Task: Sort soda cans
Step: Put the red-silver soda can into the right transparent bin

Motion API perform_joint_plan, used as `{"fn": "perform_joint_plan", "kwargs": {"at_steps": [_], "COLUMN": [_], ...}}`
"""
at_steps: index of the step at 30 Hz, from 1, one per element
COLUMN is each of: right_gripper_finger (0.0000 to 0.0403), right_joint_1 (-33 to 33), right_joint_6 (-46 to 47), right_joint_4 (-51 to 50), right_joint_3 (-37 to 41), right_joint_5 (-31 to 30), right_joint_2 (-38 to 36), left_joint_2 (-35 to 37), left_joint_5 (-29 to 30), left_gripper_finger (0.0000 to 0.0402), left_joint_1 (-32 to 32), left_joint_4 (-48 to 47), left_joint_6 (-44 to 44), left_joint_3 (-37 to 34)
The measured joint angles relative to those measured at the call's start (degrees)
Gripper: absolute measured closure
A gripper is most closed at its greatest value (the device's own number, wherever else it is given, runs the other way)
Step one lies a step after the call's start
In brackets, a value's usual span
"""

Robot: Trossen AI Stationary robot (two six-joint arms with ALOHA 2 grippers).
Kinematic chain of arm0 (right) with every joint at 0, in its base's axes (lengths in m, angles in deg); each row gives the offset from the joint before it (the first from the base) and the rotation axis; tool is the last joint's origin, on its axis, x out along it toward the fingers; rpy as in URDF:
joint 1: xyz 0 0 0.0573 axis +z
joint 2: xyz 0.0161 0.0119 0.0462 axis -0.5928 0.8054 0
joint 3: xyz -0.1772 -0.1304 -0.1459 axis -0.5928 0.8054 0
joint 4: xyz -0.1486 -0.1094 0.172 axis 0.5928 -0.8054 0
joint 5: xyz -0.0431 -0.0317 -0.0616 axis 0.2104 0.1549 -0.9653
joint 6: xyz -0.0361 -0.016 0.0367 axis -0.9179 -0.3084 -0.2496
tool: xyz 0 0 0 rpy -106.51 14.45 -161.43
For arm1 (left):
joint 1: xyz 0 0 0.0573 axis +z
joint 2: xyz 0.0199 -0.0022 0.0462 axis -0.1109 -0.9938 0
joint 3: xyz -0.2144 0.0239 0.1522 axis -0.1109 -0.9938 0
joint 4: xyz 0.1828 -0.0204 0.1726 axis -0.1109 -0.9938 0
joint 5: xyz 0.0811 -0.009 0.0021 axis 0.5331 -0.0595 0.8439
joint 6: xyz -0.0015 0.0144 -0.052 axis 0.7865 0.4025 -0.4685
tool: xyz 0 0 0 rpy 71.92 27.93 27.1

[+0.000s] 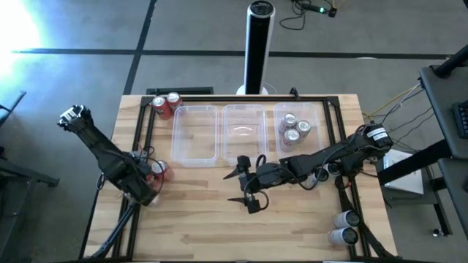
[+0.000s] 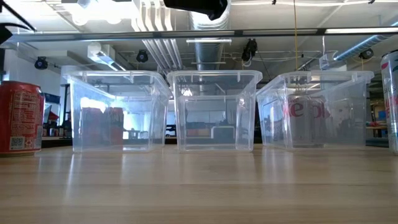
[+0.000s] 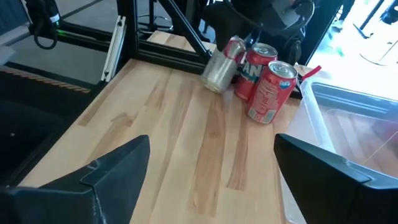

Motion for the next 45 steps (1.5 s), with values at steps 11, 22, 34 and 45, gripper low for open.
{"fn": "perform_joint_plan", "kwargs": {"at_steps": [11, 22, 34, 45], "right_gripper_finger": [0.0067, 0.0053, 0.0049, 0.0050], "right_joint_1": [0.05, 1.90, 1.88, 1.86], "right_joint_6": [-0.66, -3.70, -4.38, 2.03], "right_joint_4": [-2.57, -2.49, -6.73, -6.92], "right_joint_3": [0.00, -0.57, -9.15, -10.76], "right_joint_5": [0.01, 0.02, -3.74, -4.54], "right_joint_2": [0.00, 5.87, 10.62, 10.83], "left_joint_2": [-2.55, -7.45, -15.41, -20.12], "left_joint_5": [2.42, 3.24, 8.14, 19.24], "left_gripper_finger": [0.0074, 0.0074, 0.0074, 0.0074], "left_joint_1": [-0.47, -4.68, -7.91, -8.35], "left_joint_4": [0.20, 0.36, 1.18, 2.78], "left_joint_6": [-0.74, 12.94, 35.86, 59.54], "left_joint_3": [3.25, 3.25, 3.25, 2.77]}}
